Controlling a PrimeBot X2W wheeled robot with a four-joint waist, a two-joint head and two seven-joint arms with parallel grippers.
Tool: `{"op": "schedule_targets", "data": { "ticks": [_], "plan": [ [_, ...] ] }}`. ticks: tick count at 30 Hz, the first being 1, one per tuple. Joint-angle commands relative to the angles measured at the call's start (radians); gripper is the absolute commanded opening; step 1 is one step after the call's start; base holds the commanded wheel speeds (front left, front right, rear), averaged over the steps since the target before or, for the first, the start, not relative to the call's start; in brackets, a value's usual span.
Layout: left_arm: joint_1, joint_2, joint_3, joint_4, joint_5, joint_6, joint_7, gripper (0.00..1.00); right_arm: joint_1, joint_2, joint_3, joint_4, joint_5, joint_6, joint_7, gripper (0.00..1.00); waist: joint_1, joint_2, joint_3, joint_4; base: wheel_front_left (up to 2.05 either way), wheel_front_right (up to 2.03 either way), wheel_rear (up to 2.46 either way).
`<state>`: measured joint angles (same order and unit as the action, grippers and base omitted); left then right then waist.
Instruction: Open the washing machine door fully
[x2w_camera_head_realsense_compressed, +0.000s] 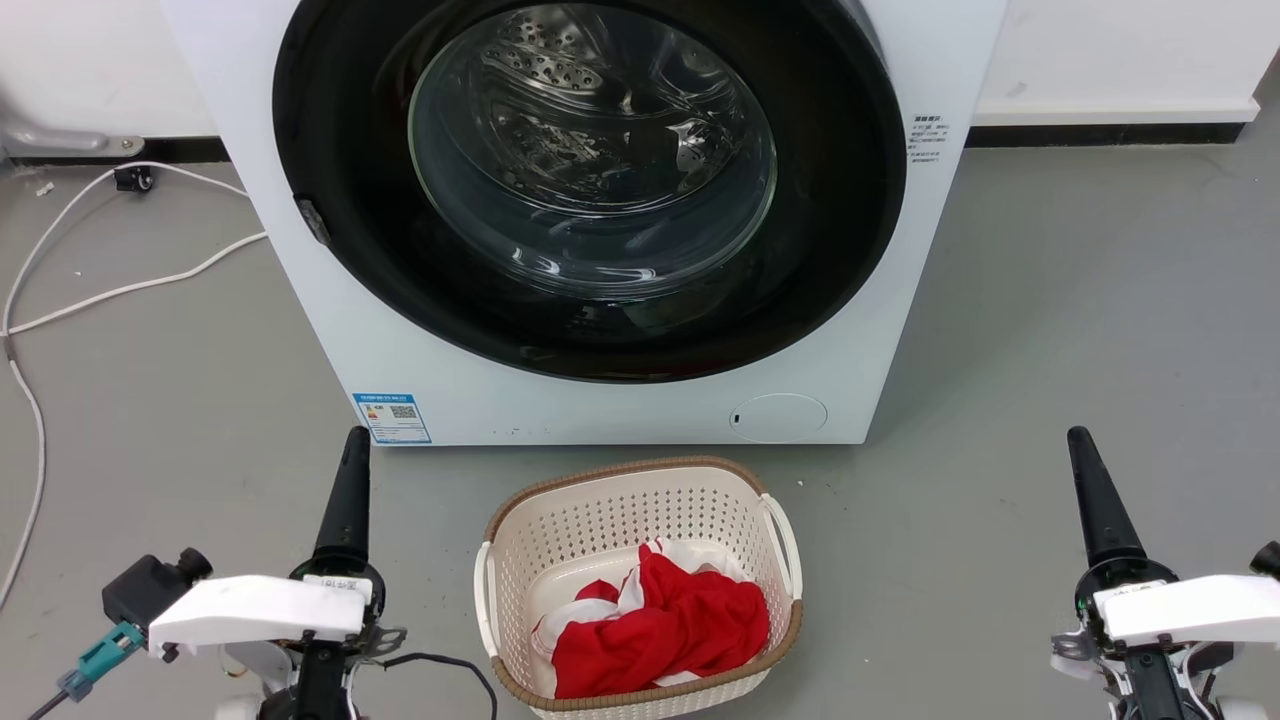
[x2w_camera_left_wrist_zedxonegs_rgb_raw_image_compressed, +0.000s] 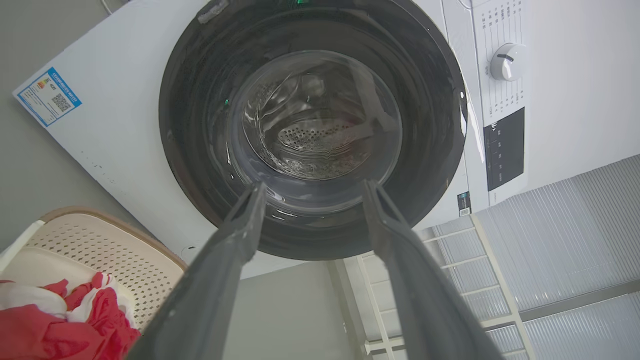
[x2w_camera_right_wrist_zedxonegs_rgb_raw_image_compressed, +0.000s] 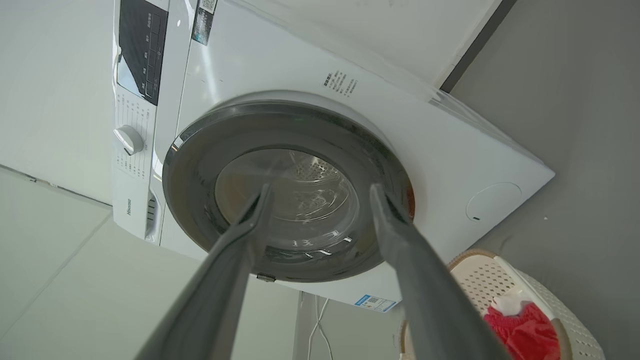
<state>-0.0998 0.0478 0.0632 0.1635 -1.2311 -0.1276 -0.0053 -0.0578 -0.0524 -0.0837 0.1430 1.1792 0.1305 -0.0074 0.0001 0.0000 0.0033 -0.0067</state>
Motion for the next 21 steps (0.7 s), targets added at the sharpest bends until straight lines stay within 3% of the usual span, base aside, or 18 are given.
{"op": "schedule_targets", "data": {
  "ticks": [1,21],
  "plan": [
    [-0.027,0.003,0.000,-0.026,0.054,-0.002,-0.013,1.00,-0.008,-0.004,0.006,-0.028,-0.057,0.000,-0.012,1.00,-0.0001,0.0000,0.000,0.000,0.00,0.00,0.00],
    [-0.020,0.003,-0.036,-0.041,0.452,0.019,-0.083,1.00,0.004,-0.004,0.034,-0.057,-0.508,0.000,-0.076,1.00,-0.0001,0.0000,-0.001,-0.002,0.00,0.00,0.00]
  ]
}}
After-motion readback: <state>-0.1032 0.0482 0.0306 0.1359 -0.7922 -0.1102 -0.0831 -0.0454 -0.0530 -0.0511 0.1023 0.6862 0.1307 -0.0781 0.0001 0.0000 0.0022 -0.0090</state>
